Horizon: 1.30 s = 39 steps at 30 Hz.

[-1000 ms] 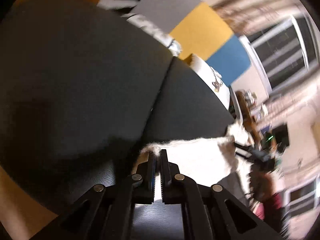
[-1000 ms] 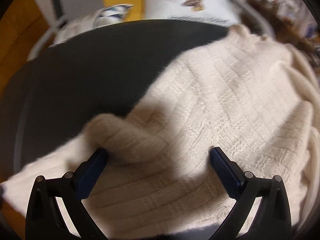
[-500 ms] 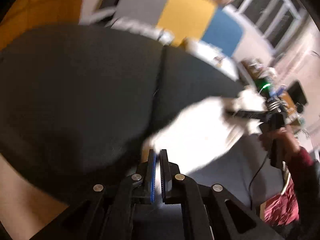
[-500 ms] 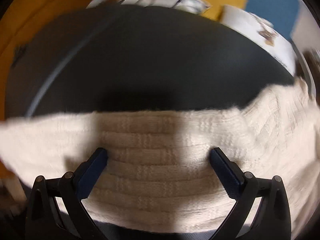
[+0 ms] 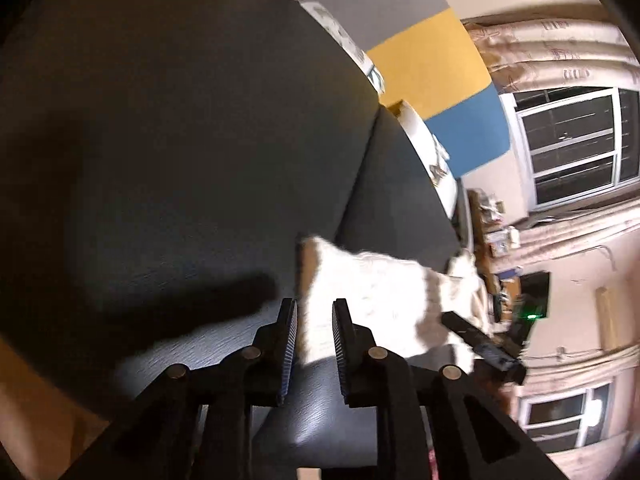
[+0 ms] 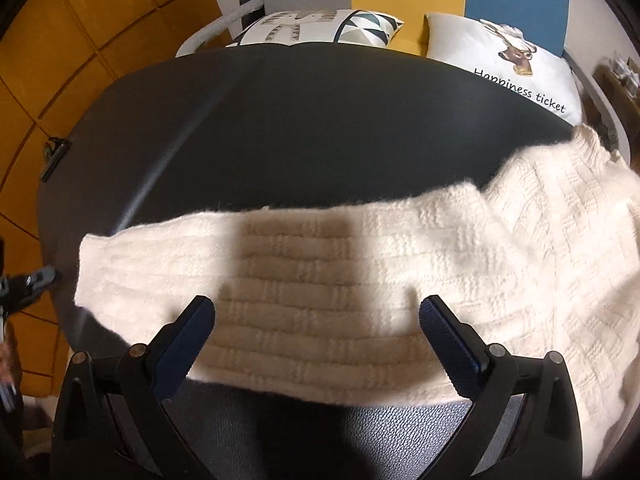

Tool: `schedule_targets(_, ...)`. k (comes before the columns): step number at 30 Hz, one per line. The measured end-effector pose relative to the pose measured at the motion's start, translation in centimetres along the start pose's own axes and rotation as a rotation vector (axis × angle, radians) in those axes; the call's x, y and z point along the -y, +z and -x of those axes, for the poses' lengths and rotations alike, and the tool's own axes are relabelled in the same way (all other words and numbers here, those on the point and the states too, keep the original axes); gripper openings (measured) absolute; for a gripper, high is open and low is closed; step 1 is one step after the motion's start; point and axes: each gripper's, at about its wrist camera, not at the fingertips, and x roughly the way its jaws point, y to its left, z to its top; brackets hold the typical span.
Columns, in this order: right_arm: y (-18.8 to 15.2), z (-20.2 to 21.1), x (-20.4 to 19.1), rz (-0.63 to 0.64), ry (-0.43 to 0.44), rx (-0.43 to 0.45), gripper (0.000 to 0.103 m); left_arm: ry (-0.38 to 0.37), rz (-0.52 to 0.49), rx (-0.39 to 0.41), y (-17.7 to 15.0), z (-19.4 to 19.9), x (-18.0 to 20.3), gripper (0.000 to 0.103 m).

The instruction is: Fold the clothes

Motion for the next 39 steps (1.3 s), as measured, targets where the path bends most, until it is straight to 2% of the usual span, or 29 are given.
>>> schedule_targets(2, 1.1, -3.7, 2.2, -0.028, 0.007, -0.014, 0.103, -0.01, -0.002, -0.021, 0.7, -0.6, 0.4, 0.017)
schedule_targets(4, 0.8, -4.1, 2.0, -0.041, -0.003, 0.0, 0.103, -0.035, 0.019, -0.047, 1.2, -1.4, 0.4, 0.017)
schedule_targets(7, 2.8, -5.1, 3.1, -0.025, -0.017, 0.006, 0.103, -0.073, 0.062, -0.068, 1.8, -2.1, 0.1, 0.017)
schedule_targets(10, 2.6, -4.8, 2.5, -0.001, -0.028, 0.006, 0.103, -0.091, 0.05, -0.068, 1.7, -2.1, 0.1, 0.015)
schedule_targets(12, 2.6, -5.0, 2.2, 0.005, -0.027, 0.013, 0.103, -0.087, 0.033, -0.066, 1.7, -2.4, 0.4, 0.013)
schedule_targets(15, 2.8, -5.3, 1.8, 0.005, -0.025, 0.019, 0.103, -0.098, 0.068, -0.046, 1.9, -1.1, -0.3, 0.014)
schedule_targets(17, 2.9, -5.5, 1.4, 0.008, -0.027, 0.02, 0.103, -0.045, 0.034, -0.041, 2.0, -0.3, -0.6, 0.015)
schedule_targets(19, 3.0, -5.8, 1.0, 0.013, -0.032, 0.019, 0.103, -0.024, 0.022, -0.079, 2.0, -0.5, -1.2, 0.015)
schedule_targets(25, 3.6, -6.5, -0.1, 0.005, -0.047, 0.022, 0.103, -0.07, 0.035, -0.109, 1.7, -1.8, -1.9, 0.016)
schedule_targets(26, 3.7, -6.7, -0.3, 0.005, -0.048, 0.023, 0.103, -0.073, 0.021, -0.097, 1.6, -1.8, -1.6, 0.016)
schedule_targets(29, 4.1, -7.1, -0.8, 0.004, -0.049, 0.019, 0.103, -0.111, -0.067, -0.069, 1.3, -1.6, 0.0, 0.002)
schedule_targets(32, 4.4, -7.5, -1.4, 0.007, -0.056, 0.028, 0.103, -0.095, -0.156, -0.038, 1.1, -1.3, 1.8, 0.002)
schedule_targets(33, 2.5, -5.7, -0.5, 0.008, -0.058, 0.038, 0.103, -0.091, -0.174, -0.012, 1.1, -0.8, 2.3, 0.001)
schedule_targets(36, -0.2, -3.1, 0.6, 0.005, -0.052, 0.039, 0.103, -0.117, -0.209, 0.105, 1.4, 3.6, 2.3, 0.001)
schedule_targets(39, -0.5, -2.5, 0.6, -0.041, -0.054, 0.004, 0.103, -0.055, -0.276, 0.202, 1.4, 6.9, 2.5, 0.001)
